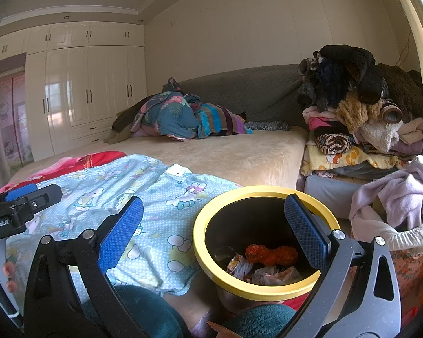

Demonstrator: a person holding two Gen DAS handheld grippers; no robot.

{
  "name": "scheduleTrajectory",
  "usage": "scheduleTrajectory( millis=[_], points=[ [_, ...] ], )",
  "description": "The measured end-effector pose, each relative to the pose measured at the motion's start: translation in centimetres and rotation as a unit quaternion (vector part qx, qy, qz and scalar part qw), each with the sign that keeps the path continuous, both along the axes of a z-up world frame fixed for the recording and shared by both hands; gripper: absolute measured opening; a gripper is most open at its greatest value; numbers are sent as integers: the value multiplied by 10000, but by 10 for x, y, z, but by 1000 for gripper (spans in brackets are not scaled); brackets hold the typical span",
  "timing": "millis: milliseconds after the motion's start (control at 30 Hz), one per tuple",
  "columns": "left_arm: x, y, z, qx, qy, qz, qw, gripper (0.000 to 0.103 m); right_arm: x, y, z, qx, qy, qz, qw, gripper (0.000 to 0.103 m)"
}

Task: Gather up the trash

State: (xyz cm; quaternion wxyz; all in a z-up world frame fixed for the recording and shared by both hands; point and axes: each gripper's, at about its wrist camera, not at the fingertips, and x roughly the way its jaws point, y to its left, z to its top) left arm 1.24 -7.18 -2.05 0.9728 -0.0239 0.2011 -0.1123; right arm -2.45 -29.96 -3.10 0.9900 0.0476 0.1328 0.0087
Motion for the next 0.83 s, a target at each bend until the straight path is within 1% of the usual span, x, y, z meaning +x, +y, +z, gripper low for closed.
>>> scheduleTrajectory(
  millis=[100, 200, 300, 367, 467, 533, 567, 600, 633, 667, 700, 733, 767, 800, 833],
  points=[
    [1, 1, -3, -37, 67, 29, 10000, 97, 0, 0, 0, 1, -1, -20, 10000, 92],
    [5, 2, -6, 24, 157, 224, 9996, 97, -1, -1, -2, 5, 19, -66, 10000, 92],
    [10, 13, -6, -149, 321, 371, 9987, 97, 1, 1, -2, -18, 61, -6, 10000, 92],
    [12, 23, -6, -193, 380, 523, 9977, 97, 5, 8, -1, 0, 99, 105, 9999, 92],
    [10, 48, -2, -291, 441, 746, 9958, 97, 20, 36, 7, 35, 189, 540, 9984, 92],
    [4, 86, -1, -284, 491, 1176, 9914, 97, 33, 74, 13, 10, 318, 1125, 9931, 92],
    [-1, 110, -2, -247, 545, 1503, 9868, 97, 40, 97, 15, 17, 434, 1461, 9883, 92],
    [-3, 130, -3, -235, 598, 1755, 9824, 97, 47, 127, 15, 3, 622, 1885, 9801, 92],
    [-9, 163, -7, -233, 703, 2185, 9730, 97, 53, 153, 14, -5, 806, 2230, 9715, 92],
    [-15, 187, -11, -224, 787, 2526, 9641, 97, 59, 181, 11, -31, 1023, 2549, 9615, 92],
    [-27, 230, -18, -239, 951, 3188, 9427, 97, 65, 226, 6, -122, 1318, 2985, 9452, 92],
    [-34, 253, -22, -250, 1072, 3529, 9292, 97, 67, 254, 1, -194, 1495, 3262, 9332, 92],
    [-44, 285, -30, -275, 1296, 3999, 9069, 97, 70, 291, -9, -317, 1784, 3595, 9154, 92],
    [-54, 314, -37, -314, 1497, 4377, 8860, 97, 70, 337, -24, -503, 2173, 3946, 8913, 92],
    [-63, 338, -46, -316, 1668, 4664, 8681, 97, 69, 365, -35, -602, 2396, 4147, 8758, 92]
  ],
)
